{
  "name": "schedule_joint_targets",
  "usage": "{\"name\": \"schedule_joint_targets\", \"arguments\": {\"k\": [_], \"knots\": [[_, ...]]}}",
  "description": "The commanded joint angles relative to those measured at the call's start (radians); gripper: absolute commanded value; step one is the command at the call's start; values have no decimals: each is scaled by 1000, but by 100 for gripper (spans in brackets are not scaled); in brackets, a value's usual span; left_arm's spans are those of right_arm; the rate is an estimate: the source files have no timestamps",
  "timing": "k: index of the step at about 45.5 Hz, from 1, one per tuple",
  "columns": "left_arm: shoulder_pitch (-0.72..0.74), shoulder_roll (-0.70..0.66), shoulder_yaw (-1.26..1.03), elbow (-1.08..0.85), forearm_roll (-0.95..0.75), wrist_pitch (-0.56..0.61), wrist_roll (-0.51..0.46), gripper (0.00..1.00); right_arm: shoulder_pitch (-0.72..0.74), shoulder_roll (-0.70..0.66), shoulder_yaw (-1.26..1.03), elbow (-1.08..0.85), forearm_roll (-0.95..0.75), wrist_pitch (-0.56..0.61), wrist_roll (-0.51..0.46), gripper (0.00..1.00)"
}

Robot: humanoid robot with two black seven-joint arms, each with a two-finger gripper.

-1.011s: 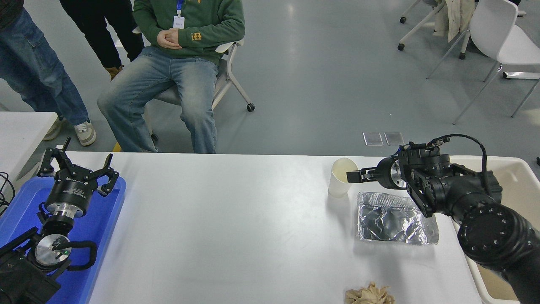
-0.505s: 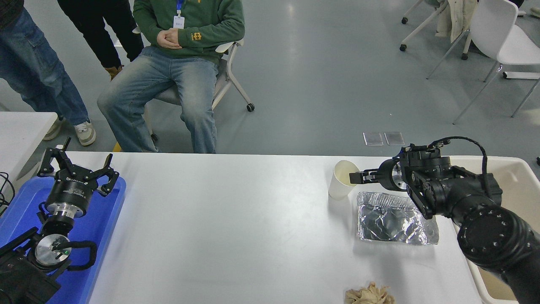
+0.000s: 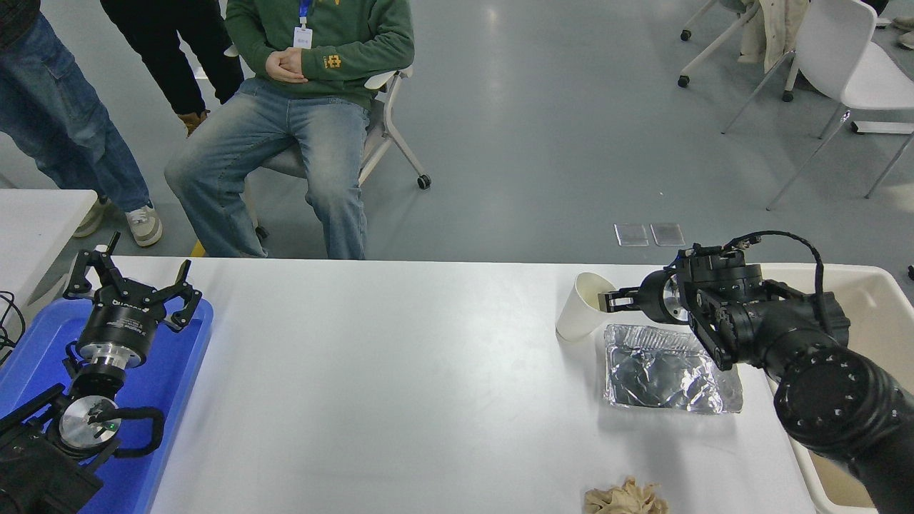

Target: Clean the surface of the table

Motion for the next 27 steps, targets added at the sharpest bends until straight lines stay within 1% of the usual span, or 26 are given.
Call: {"name": "schedule_joint_targets", "arguments": {"k": [1, 15, 27], "knots": [[0, 0, 0, 0, 0, 0, 0, 100, 29, 0, 4, -8, 2, 44, 27, 0], [0, 0, 0, 0, 0, 0, 0, 100, 40, 0, 28, -10, 5, 61, 53, 0], [0, 0, 0, 0, 0, 0, 0, 100, 58, 0, 40, -11, 74, 122, 93, 0]]}}
